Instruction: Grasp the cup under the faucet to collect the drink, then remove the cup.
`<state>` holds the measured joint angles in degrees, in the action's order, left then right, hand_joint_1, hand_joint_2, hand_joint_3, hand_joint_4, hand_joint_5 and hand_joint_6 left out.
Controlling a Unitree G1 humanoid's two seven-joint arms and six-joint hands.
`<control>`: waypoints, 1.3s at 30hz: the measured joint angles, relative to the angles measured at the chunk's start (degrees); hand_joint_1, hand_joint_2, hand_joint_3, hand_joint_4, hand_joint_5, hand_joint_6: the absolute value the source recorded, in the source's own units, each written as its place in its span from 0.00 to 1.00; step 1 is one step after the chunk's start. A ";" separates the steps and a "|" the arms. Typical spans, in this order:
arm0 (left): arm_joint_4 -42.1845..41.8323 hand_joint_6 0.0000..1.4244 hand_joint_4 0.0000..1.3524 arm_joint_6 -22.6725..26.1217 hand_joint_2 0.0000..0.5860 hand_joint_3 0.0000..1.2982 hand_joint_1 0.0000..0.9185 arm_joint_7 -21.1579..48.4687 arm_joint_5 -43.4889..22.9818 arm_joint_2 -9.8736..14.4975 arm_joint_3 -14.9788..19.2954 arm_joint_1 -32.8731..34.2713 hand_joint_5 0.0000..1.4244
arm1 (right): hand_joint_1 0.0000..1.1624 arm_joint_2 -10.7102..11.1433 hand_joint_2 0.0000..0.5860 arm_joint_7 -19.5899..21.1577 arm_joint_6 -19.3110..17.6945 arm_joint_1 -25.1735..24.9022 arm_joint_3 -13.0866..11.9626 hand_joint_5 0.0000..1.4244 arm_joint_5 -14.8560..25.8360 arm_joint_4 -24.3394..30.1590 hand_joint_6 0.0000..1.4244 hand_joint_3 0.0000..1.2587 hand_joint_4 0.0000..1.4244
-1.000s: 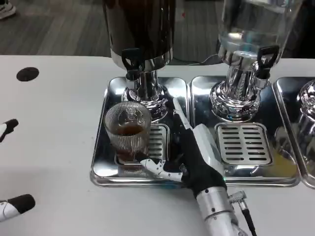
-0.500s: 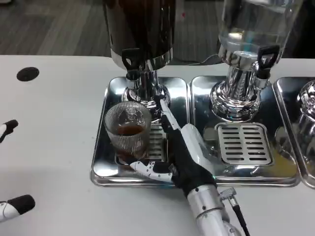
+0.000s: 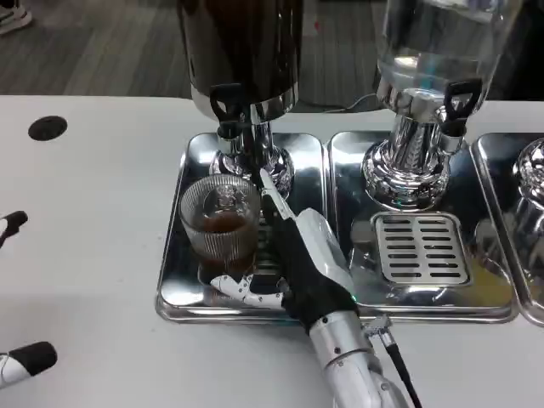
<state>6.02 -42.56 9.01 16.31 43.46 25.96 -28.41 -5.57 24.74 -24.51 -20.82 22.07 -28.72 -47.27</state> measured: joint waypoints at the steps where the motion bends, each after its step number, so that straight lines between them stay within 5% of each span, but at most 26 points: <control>1: -0.05 0.00 0.00 0.00 0.00 0.00 0.00 0.00 -0.01 -0.05 0.10 -0.15 0.00 | 0.82 -0.17 0.28 0.05 0.00 -0.35 0.05 0.06 0.02 -0.27 0.10 0.01 0.03; 39: -1.93 0.00 0.00 0.12 0.00 0.00 0.00 0.06 -1.41 -1.33 1.84 -2.21 0.00 | 0.81 -1.11 0.30 0.61 -0.06 -2.95 -0.97 0.10 1.96 -2.78 0.12 0.06 0.06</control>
<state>4.10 -42.45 9.07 14.89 42.13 27.81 -30.63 -6.68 25.34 -24.57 -23.78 21.10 -26.76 -50.05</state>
